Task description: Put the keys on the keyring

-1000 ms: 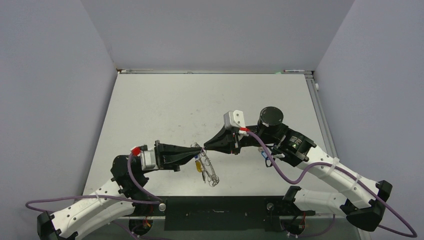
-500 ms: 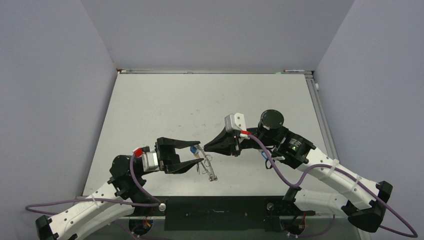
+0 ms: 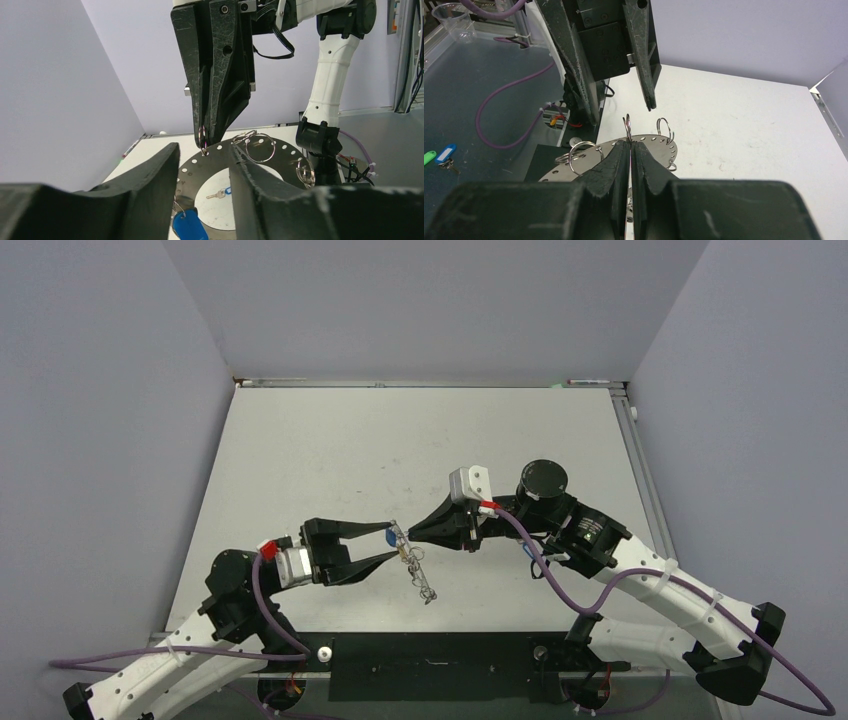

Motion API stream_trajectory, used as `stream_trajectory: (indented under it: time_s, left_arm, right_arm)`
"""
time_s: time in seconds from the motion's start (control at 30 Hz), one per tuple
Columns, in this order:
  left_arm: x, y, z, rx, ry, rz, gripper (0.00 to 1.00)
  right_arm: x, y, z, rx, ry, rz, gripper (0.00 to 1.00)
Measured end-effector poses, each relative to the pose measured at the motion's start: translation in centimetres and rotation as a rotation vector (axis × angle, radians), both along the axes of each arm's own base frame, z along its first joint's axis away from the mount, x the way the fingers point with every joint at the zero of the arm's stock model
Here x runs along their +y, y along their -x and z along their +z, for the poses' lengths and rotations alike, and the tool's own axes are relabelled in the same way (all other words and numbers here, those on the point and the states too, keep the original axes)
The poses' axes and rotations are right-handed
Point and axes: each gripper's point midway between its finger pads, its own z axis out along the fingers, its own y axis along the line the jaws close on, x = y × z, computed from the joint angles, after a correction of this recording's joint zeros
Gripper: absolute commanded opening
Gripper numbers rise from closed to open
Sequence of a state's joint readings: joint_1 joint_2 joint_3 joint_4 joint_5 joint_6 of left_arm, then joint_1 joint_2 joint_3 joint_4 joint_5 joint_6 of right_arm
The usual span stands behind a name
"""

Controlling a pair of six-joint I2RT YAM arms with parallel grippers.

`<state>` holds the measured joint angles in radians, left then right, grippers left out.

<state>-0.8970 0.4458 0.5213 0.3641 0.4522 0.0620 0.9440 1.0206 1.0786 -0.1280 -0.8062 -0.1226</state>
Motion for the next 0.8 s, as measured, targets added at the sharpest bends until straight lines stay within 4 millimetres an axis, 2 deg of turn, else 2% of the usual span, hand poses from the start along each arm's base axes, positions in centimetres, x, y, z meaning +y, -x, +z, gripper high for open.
stream_trajectory:
  time_s: [0.3,0.6,0.73,0.8]
  left_arm:
    - [-1.0,-0.6,-1.0,0.008,-0.051,-0.004,0.24]
    - [-1.6,-0.8,-1.6,0.016,-0.076,-0.016,0.1]
    - [-1.6,-0.8,-1.7,0.016,-0.077,-0.019,0.1]
    - [-1.7,-0.8,-1.7,0.017,-0.078,-0.019,0.16]
  right_arm:
    - [-0.1,0.2,0.1,-0.003,-0.01,0.006,0.05]
    - [-0.1,0.3,0.1,-0.002,-0.013,0.013,0.05]
    - [-0.1,0.3,0.1,-0.002,-0.014,0.014,0.05]
    - [-0.1,0.4,0.1,-0.002,-0.014,0.014,0.05]
